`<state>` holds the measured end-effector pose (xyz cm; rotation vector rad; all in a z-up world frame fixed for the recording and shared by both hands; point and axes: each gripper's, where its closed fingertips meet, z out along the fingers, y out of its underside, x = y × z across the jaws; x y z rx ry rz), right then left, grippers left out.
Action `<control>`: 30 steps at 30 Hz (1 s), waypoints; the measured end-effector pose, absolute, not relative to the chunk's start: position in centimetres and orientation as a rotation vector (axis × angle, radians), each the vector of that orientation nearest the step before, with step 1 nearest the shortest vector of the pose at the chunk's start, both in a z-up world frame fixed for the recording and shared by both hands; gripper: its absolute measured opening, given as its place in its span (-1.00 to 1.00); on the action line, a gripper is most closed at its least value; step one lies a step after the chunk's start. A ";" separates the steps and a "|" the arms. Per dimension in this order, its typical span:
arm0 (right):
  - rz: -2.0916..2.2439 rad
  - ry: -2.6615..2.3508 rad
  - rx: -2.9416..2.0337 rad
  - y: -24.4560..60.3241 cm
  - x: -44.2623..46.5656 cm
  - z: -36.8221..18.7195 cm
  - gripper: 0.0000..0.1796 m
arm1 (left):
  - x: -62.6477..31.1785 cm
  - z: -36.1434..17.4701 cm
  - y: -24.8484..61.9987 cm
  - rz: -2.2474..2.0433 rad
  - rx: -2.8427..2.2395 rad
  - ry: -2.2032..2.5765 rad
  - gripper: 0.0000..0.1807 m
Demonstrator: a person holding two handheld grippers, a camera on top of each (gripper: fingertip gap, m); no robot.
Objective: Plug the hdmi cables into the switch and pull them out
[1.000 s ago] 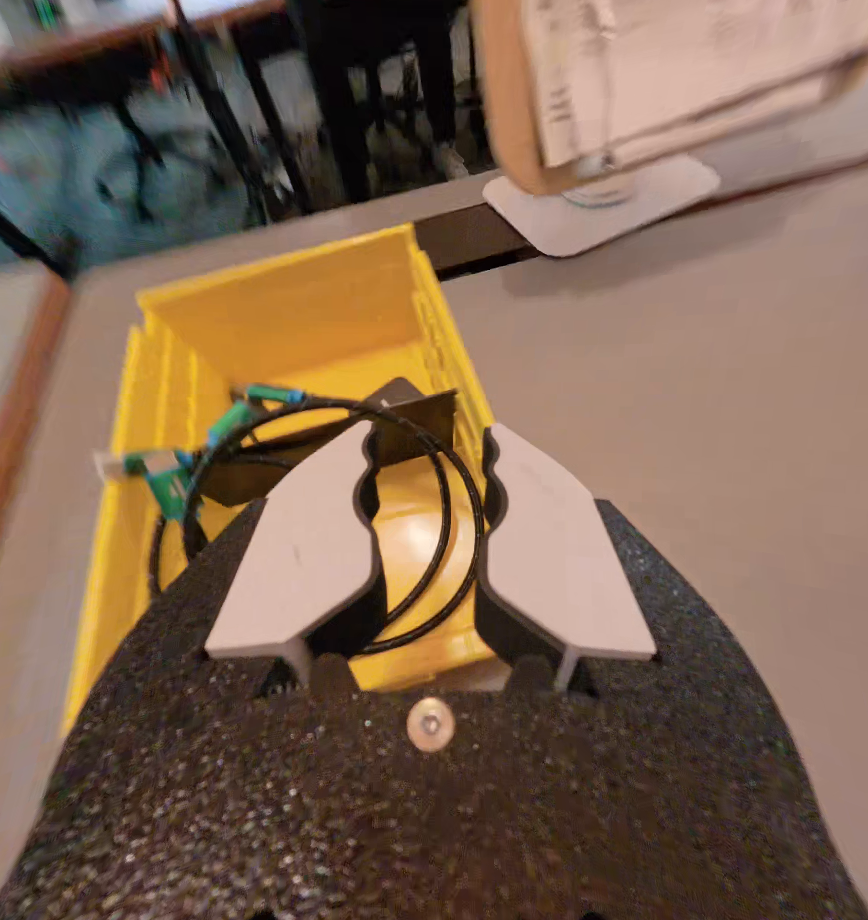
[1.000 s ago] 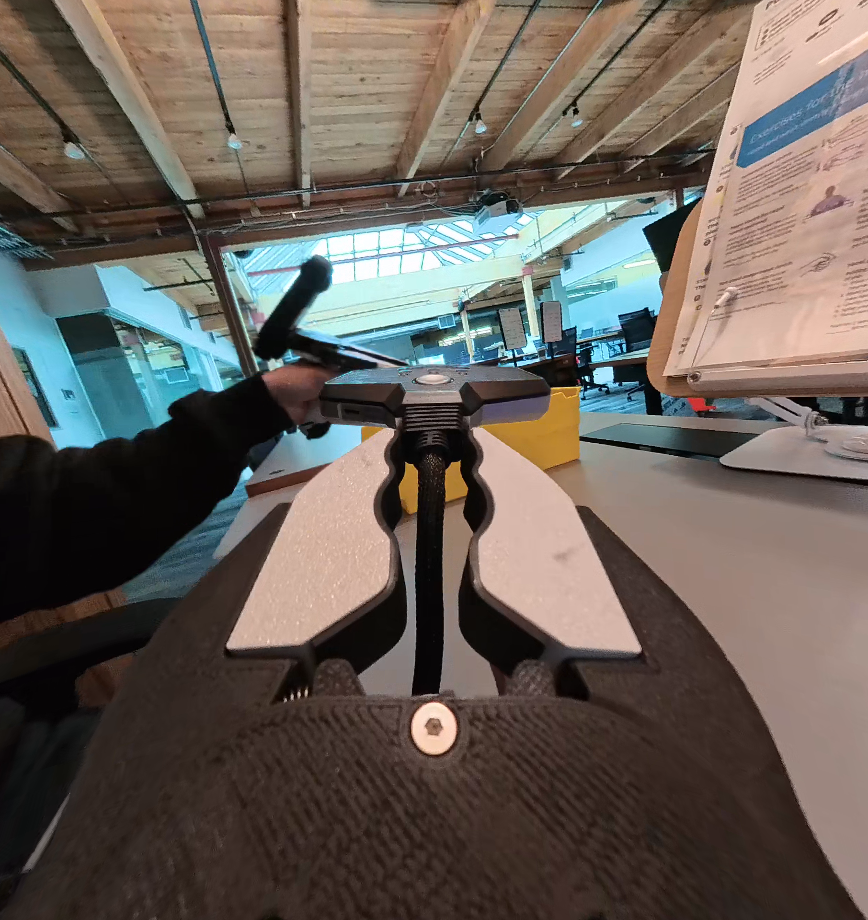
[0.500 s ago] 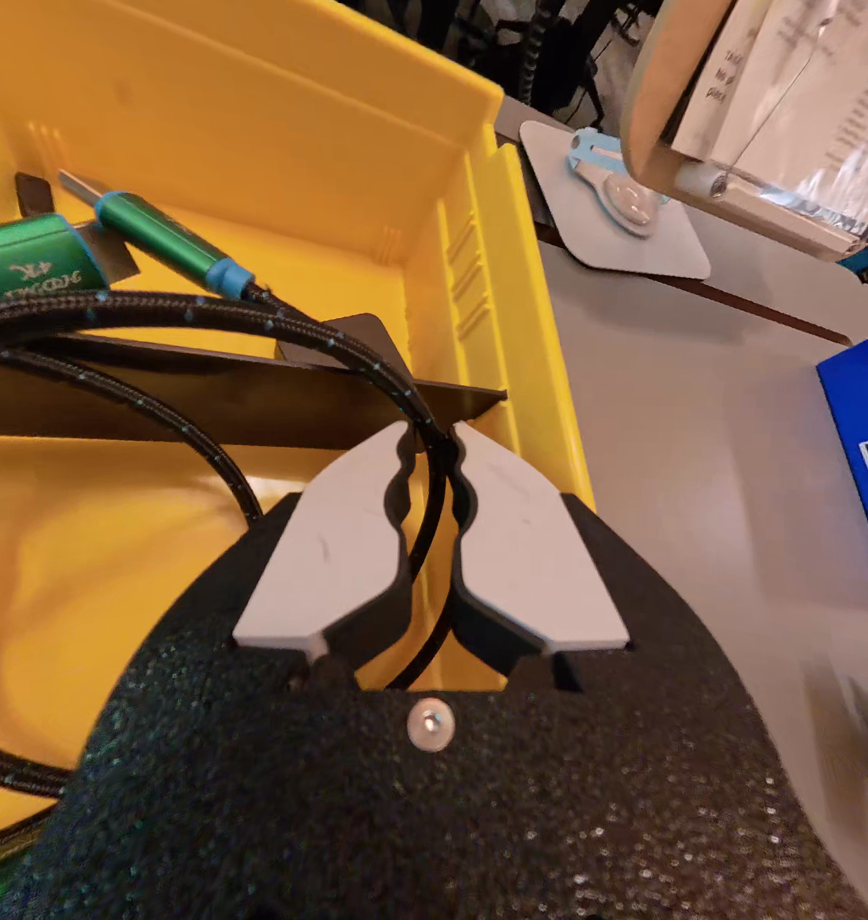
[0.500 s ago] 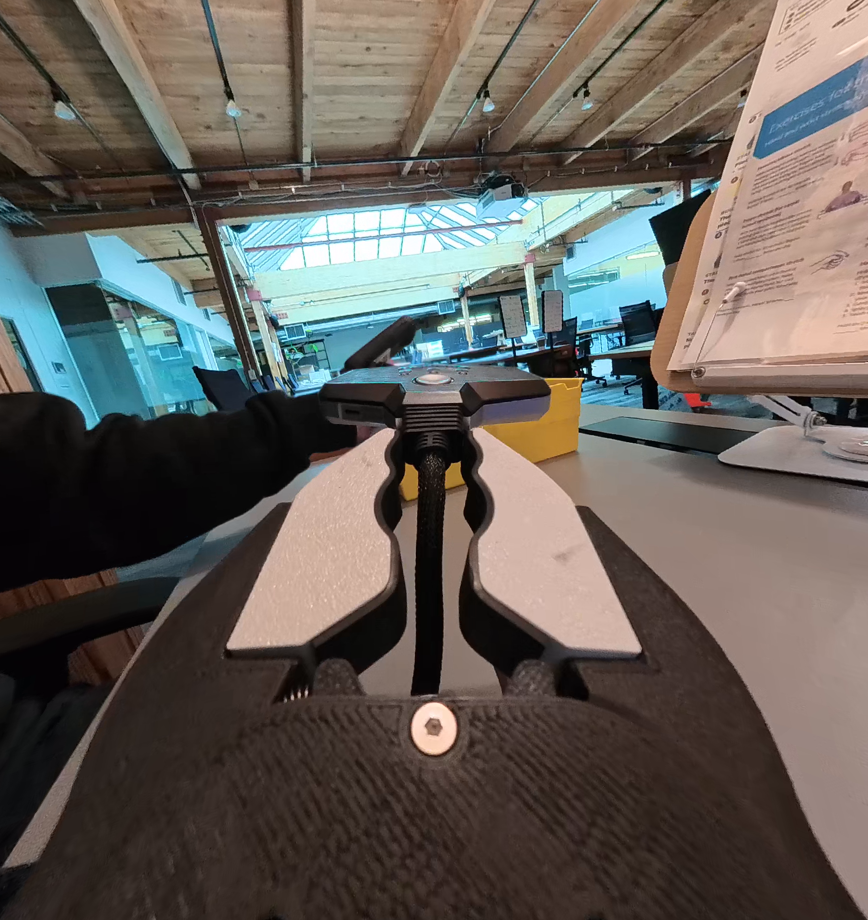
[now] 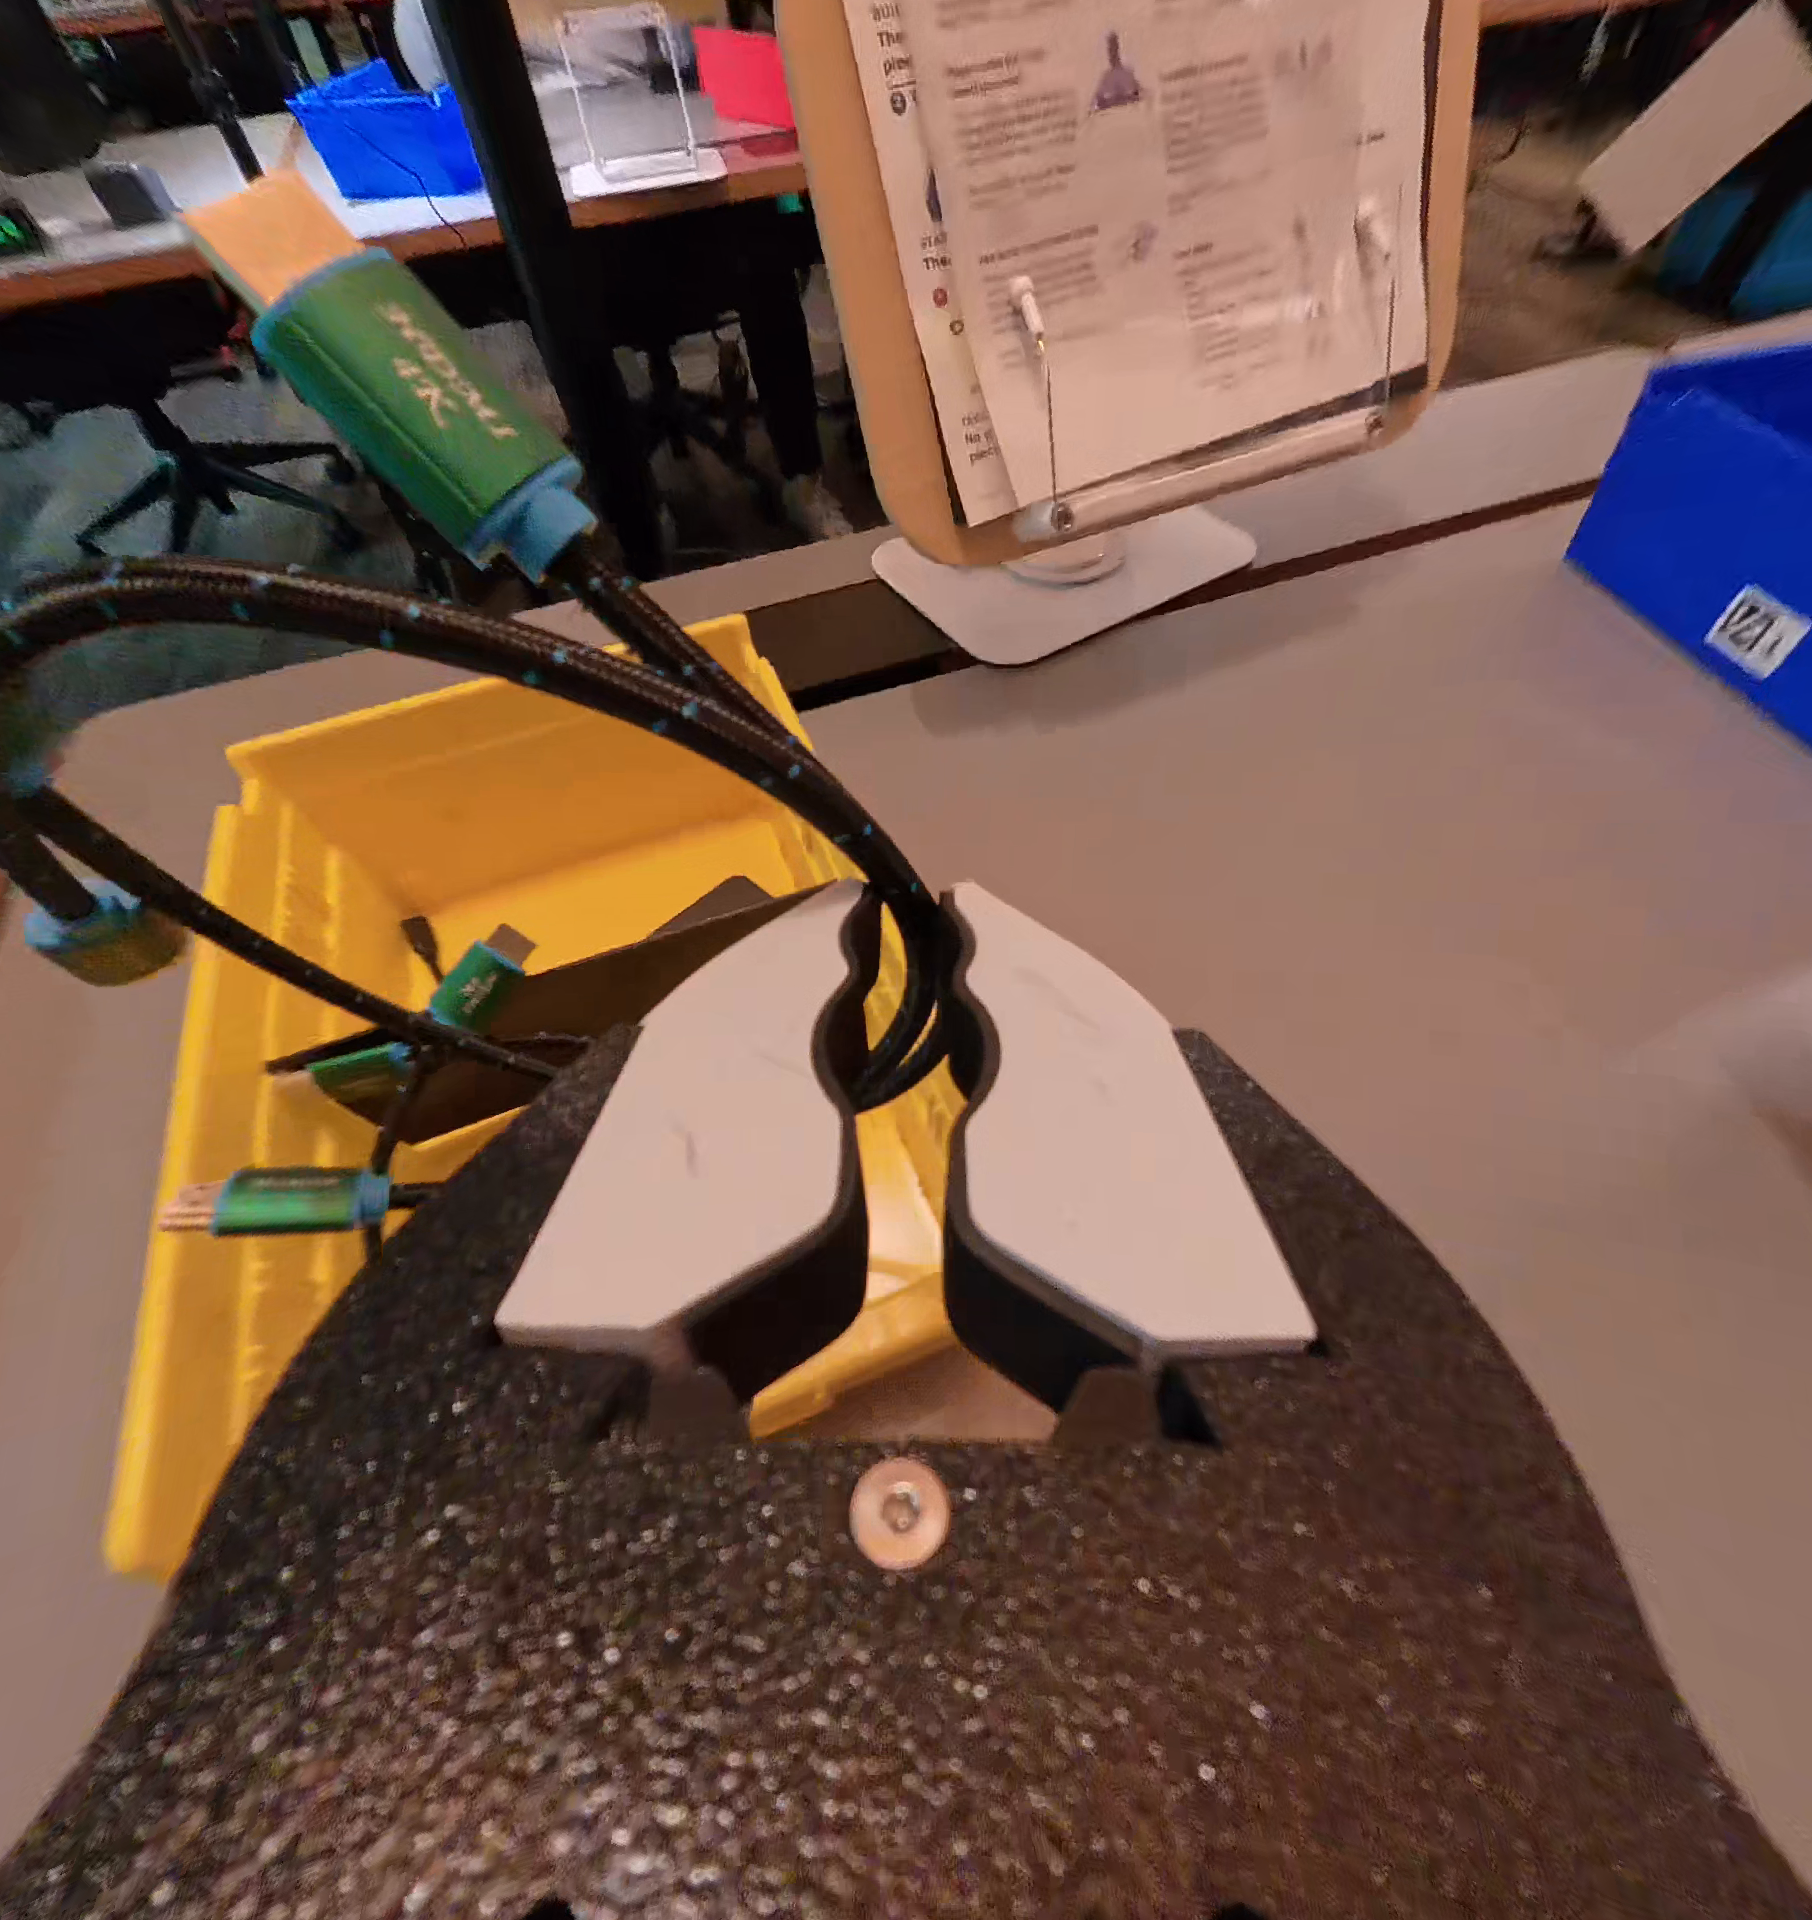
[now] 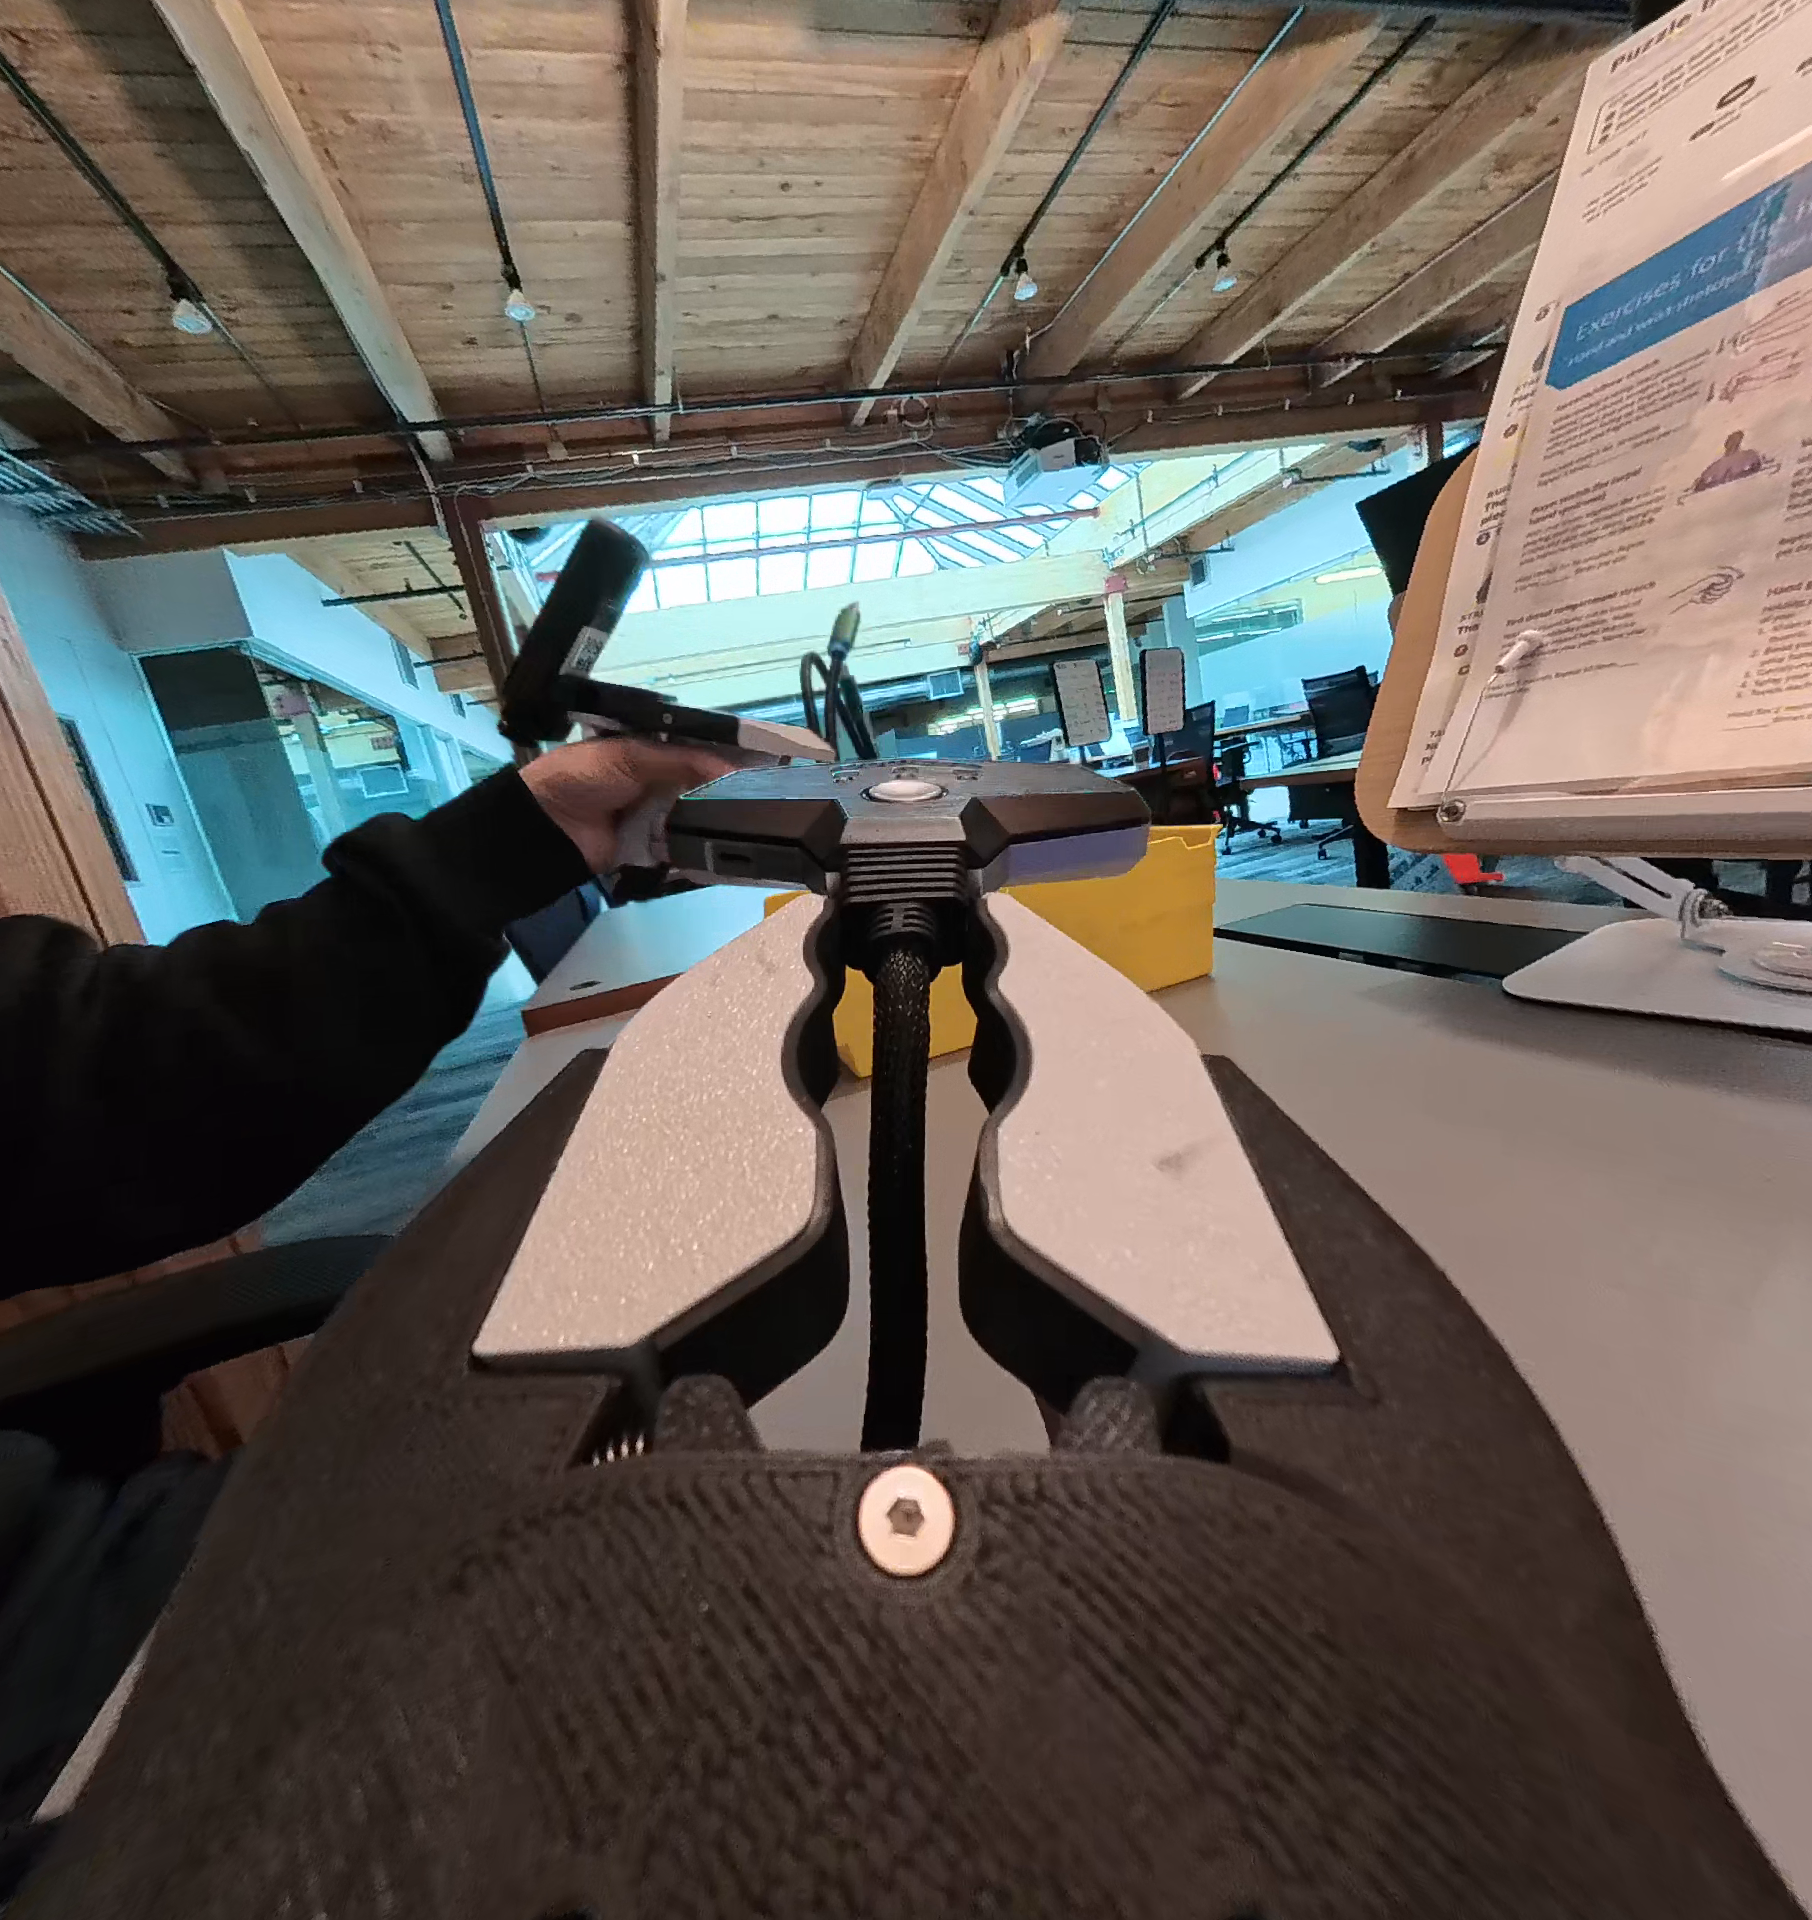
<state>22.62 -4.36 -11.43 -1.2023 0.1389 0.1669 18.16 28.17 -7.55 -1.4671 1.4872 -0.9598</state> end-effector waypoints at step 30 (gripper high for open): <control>0.153 0.134 -1.195 -4.7 22.5 -11.5 -0.75 | 13.3 0.4 28.8 -2.332 -1.143 1.252 -0.91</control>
